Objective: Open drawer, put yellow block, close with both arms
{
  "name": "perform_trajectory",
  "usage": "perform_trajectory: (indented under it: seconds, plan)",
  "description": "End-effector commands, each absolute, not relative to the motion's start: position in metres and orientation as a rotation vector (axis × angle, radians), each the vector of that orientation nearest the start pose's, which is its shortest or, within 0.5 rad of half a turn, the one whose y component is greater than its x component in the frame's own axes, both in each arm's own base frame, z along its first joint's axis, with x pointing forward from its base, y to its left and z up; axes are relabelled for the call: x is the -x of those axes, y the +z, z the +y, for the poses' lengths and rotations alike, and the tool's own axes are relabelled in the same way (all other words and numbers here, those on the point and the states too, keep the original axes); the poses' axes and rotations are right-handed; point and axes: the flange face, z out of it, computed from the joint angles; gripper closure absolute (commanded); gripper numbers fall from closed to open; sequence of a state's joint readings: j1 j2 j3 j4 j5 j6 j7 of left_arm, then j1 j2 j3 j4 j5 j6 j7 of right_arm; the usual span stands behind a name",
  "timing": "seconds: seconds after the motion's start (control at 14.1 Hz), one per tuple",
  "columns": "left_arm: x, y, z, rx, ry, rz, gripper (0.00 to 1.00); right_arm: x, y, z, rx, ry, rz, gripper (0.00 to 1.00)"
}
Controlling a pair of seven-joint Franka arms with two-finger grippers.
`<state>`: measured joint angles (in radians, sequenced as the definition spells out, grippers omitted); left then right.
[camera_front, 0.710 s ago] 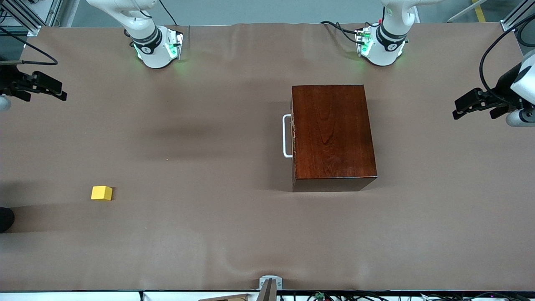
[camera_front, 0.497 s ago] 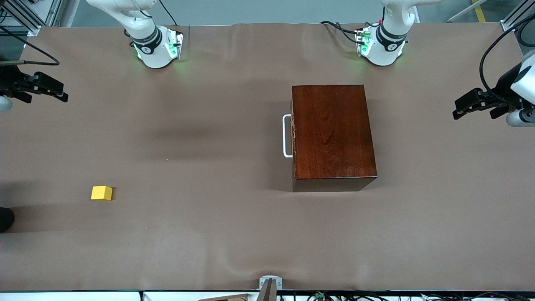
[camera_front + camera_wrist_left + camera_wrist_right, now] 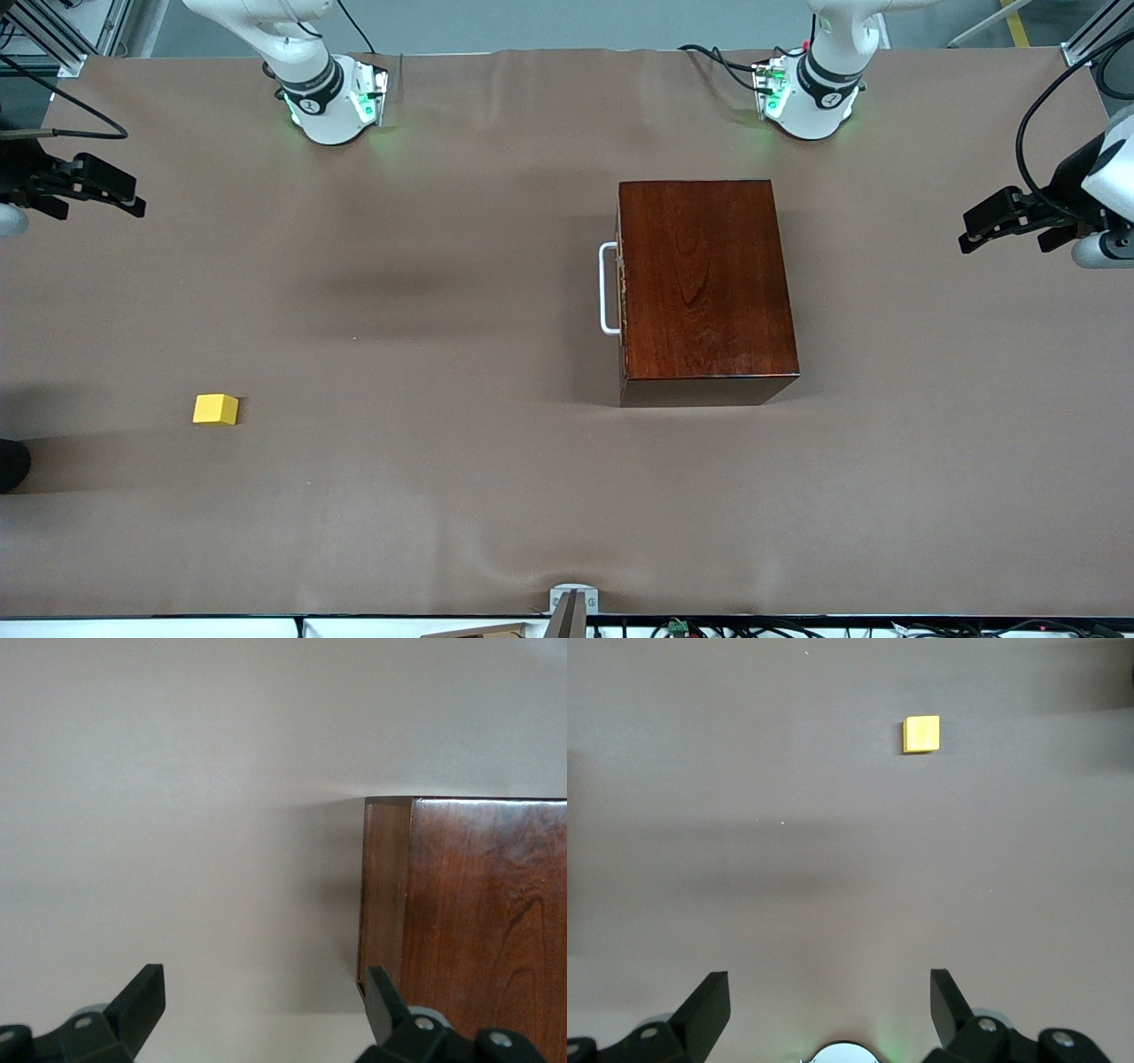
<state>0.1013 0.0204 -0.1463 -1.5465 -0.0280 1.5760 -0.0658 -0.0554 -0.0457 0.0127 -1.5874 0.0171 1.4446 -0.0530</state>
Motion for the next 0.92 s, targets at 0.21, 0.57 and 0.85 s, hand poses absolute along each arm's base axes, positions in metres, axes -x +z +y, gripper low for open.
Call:
perform_trajectory:
  seconds: [0.21,0.57,0.85]
  plan:
    - [-0.555,0.636,-0.029,3.163,-0.056,-0.017,0.0,-0.523,0.636,-0.021,3.12,0.152,-0.011,0.0]
    - [-0.551,0.632,-0.09,3.165,-0.037,0.121,0.0,-0.536,0.614,-0.025,3.115,0.194,-0.016,0.0]
    - [-0.555,0.632,-0.14,3.186,-0.041,0.114,0.0,-0.56,0.584,-0.019,3.11,0.194,-0.038,0.0]
